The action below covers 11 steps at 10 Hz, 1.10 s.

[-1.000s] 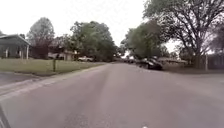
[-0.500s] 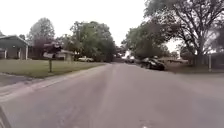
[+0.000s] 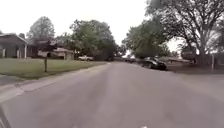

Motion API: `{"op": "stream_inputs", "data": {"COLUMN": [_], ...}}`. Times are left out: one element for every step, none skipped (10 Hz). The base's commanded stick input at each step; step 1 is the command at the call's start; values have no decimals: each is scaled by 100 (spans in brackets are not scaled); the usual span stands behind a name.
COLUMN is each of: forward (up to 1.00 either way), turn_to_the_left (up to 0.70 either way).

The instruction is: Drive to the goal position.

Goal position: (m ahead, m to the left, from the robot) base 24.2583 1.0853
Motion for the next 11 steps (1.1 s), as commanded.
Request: {"op": "stream_inputs", "data": {"forward": [70, 70, 70, 70, 70, 70, 70, 70, 70, 70, 70], "turn_to_the_left": [0, 0, 0, 0, 0, 0, 0, 0, 0, 0, 0]}}
